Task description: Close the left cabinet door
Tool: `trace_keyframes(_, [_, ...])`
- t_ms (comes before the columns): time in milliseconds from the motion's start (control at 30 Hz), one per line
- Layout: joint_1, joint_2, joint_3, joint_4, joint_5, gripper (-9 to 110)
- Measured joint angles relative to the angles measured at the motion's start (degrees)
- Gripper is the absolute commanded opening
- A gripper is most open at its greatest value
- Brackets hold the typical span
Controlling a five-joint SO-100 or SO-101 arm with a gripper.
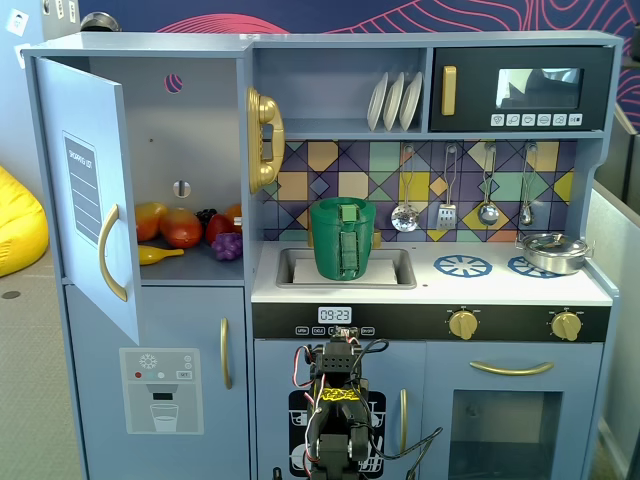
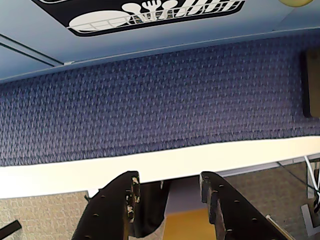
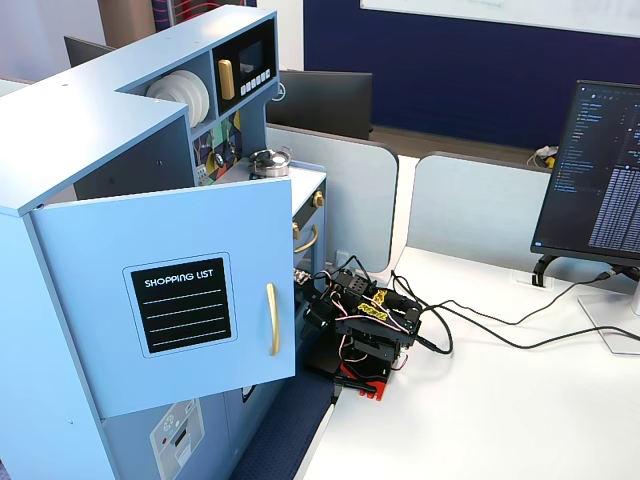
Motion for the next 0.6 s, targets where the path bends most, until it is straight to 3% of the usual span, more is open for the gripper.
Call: trace_keyframes(600, [-1.58, 0.00, 0.00, 0.00, -0.35, 0])
